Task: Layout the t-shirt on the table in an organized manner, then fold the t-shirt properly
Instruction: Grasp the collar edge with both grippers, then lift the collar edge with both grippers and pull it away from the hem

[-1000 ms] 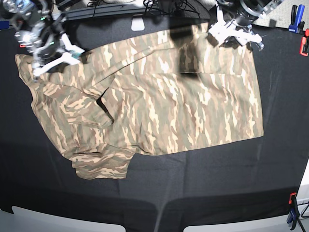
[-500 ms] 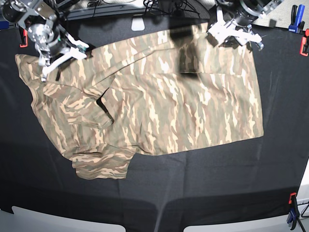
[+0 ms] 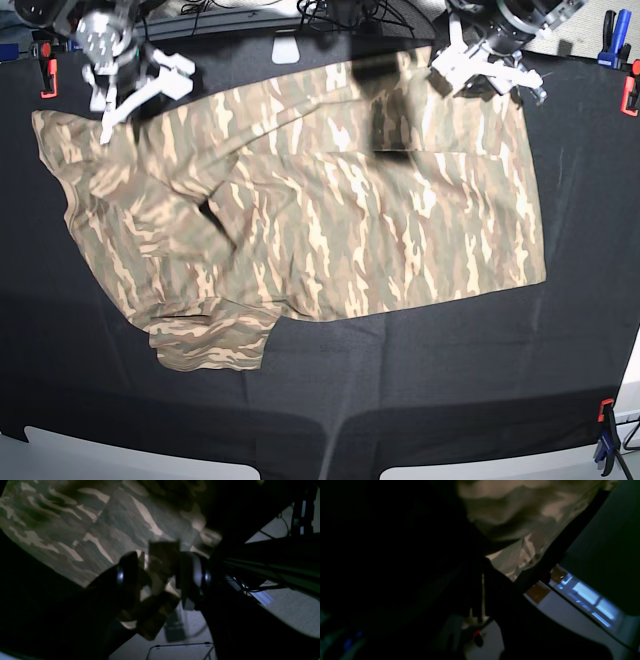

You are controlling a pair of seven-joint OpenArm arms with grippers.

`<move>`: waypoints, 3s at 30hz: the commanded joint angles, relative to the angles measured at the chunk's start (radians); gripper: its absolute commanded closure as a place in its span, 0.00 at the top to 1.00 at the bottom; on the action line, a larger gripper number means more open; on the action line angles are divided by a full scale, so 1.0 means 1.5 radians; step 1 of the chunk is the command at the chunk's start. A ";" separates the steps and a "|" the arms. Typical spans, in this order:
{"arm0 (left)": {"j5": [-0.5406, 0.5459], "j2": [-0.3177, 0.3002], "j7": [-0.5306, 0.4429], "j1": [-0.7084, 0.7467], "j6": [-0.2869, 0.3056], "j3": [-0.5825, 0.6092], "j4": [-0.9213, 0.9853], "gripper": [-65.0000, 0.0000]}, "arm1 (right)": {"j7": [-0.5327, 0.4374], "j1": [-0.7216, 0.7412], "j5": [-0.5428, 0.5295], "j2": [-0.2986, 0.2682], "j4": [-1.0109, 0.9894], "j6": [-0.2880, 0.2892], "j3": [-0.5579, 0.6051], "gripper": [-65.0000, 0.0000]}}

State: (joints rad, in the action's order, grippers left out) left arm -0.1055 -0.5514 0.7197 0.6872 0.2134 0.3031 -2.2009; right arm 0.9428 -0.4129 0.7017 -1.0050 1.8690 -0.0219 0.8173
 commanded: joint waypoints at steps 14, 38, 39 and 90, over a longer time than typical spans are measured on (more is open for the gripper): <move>0.003 -0.004 0.051 0.019 -0.009 0.000 -0.011 0.38 | 0.065 -0.090 0.088 -0.056 0.117 -0.048 0.052 0.00; 0.001 0.009 0.043 0.026 -0.036 0.000 -0.011 0.38 | -0.079 -0.028 0.006 -0.010 -0.022 -0.073 -0.049 0.46; 0.001 0.014 0.043 0.026 -0.036 0.000 -0.011 0.38 | -0.077 -0.021 0.006 -0.008 -0.028 -0.075 -0.048 0.46; -0.071 0.010 0.100 0.065 -0.036 -0.001 -0.011 0.38 | 0.195 -0.058 0.179 0.031 -0.060 -0.166 0.111 0.00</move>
State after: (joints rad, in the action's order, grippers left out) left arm -0.2077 -0.5297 0.8818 0.7742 0.1635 0.3027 -2.2009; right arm 1.2060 -0.4911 0.9546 -0.9421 1.7664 -0.2661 0.9859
